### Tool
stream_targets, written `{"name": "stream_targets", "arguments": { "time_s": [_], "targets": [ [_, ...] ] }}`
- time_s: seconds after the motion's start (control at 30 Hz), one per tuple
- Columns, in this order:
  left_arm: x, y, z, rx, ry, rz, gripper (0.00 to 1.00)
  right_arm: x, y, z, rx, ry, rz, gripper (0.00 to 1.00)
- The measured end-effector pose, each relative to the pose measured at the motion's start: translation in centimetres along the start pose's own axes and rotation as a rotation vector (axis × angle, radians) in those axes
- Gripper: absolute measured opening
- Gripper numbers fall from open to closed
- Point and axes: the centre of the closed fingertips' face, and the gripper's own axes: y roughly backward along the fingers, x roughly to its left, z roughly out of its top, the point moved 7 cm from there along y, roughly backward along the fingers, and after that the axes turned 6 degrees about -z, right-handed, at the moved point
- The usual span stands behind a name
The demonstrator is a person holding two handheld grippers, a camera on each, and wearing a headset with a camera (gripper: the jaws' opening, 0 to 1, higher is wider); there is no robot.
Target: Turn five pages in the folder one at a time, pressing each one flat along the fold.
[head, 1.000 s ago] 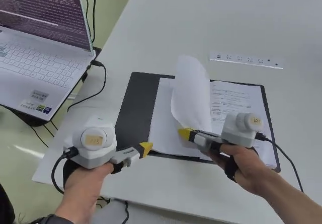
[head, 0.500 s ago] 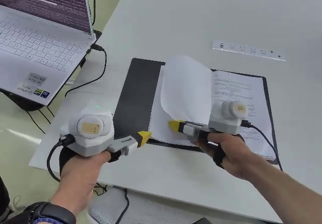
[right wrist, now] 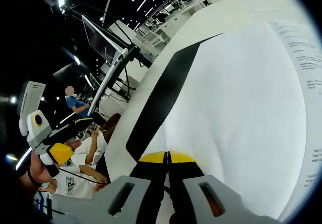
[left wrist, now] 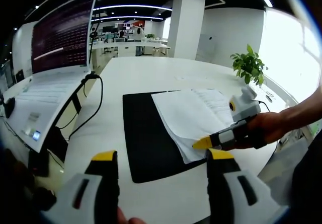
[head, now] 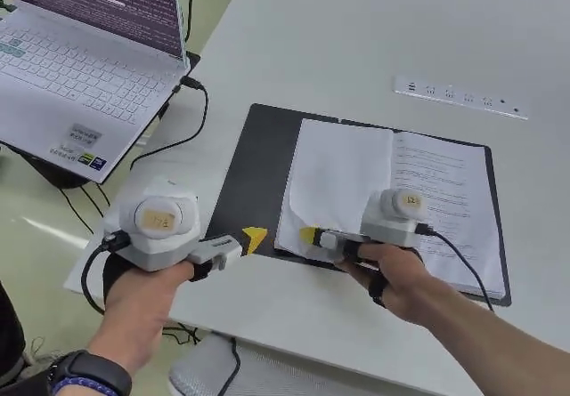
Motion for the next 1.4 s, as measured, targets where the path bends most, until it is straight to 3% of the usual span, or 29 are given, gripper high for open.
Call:
{"name": "stream_targets", "arguments": {
  "time_s": [0.23,0.47,0.77,1.0,1.17,1.4],
  "targets": [
    [0.6,0.2,-0.1,0.004,0.004,0.009,0.71,0.3,-0.4,-0.4,-0.017,-0.006,-0.015,0.01],
    [0.5,0.1,-0.3,0.011,-0.001,0.005,0.71,1.8,-0.4,-0.5,-0.038,0.028,0.046,0.21],
    [-0.8,-1.2,-0.3,0.04,-0.039,-0.043,0.69,2.8,0.2,-0.7,-0.068,0.043,0.116,0.41],
    [-1.4,-2.3,0.5,0.037,-0.06,-0.075,0.67,2.3,2.2,0.6,-0.156,0.017,0.13,0.41],
    [-1.9,-3.4,0.9,0.036,-0.064,-0.097,0.65,1.7,4.5,1.9,-0.253,0.002,0.119,0.4],
    [-3.3,-5.0,1.6,0.048,-0.097,-0.145,0.6,-0.2,7.1,2.0,-0.278,-0.003,0.073,0.39]
  ]
}}
